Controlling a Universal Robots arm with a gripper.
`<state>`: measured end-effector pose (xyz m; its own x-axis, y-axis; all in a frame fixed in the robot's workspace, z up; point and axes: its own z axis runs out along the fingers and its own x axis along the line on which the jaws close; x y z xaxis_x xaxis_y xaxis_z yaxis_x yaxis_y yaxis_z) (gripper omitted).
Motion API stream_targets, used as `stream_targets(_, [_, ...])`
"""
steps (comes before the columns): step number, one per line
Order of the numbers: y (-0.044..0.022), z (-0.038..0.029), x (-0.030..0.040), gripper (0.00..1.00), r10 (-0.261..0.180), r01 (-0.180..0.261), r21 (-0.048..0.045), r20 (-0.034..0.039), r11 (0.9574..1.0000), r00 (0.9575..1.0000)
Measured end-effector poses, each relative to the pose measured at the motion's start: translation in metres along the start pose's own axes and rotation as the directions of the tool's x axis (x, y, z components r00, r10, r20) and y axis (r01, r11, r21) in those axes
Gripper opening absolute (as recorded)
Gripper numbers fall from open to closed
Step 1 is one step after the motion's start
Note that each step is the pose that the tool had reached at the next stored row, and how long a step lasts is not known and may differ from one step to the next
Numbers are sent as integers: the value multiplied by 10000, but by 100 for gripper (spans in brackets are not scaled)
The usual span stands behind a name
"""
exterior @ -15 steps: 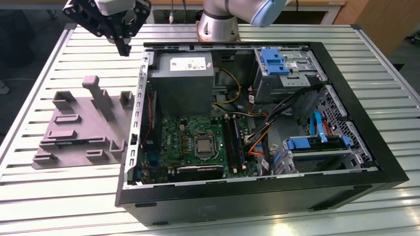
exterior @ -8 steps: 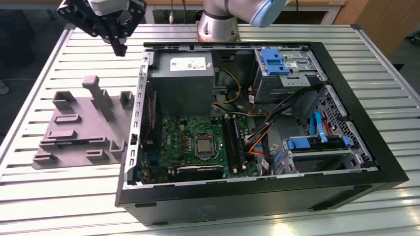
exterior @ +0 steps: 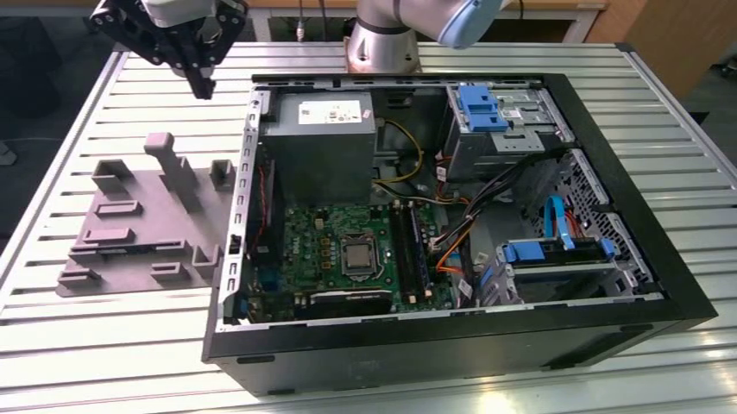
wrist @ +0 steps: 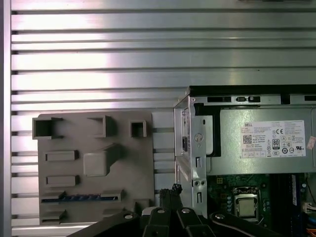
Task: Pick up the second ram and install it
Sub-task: 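Reach for the second ram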
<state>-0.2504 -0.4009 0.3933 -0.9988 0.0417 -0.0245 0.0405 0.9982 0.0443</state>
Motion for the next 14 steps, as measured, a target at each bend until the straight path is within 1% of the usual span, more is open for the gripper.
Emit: stream_targets(14, [-12,-2,78,11,-67,67,-2,-3,10000,10000])
